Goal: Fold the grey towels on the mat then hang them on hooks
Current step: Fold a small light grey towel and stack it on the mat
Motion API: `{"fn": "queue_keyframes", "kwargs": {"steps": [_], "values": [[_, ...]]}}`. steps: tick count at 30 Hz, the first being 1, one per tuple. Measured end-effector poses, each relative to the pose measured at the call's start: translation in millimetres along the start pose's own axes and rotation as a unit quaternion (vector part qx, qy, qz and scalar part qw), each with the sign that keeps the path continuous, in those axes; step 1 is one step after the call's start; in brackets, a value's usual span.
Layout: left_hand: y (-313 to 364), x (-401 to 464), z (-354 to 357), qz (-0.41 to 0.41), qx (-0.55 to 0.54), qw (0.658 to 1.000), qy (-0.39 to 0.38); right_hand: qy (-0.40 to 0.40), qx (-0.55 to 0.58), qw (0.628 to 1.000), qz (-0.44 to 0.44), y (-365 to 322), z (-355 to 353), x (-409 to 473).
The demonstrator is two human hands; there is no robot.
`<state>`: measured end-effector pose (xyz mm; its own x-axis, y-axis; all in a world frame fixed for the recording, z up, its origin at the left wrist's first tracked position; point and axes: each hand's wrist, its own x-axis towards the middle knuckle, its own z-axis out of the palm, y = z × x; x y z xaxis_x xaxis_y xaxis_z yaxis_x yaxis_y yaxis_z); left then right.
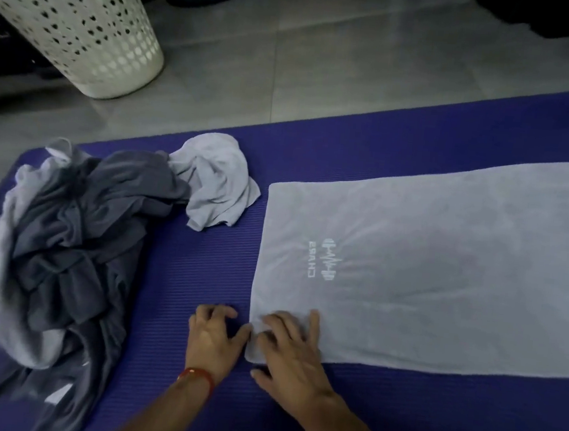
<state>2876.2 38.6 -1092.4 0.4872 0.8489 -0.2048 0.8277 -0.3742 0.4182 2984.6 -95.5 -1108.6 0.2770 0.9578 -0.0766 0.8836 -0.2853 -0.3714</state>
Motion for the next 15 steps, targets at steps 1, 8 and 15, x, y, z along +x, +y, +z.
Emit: {"fn": "queue_keyframes", "kwargs": {"steps": [1, 8, 15], "values": [[1.5, 0.3, 0.4, -0.007, 0.002, 1.0, -0.014, -0.007, 0.005, 1.0, 0.01, -0.2, -1.4, 0.9], [28.2, 13.5, -9.0, -0.067, 0.052, 0.991, -0.1, 0.027, 0.068, 0.996, 0.058, -8.1, -14.5, 8.5], [68.4, 89.3, -26.0, 0.014, -0.113, 0.991, -0.065, 0.168, 0.217, 0.947, 0.169, 28.2, -47.0, -1.8]]}}
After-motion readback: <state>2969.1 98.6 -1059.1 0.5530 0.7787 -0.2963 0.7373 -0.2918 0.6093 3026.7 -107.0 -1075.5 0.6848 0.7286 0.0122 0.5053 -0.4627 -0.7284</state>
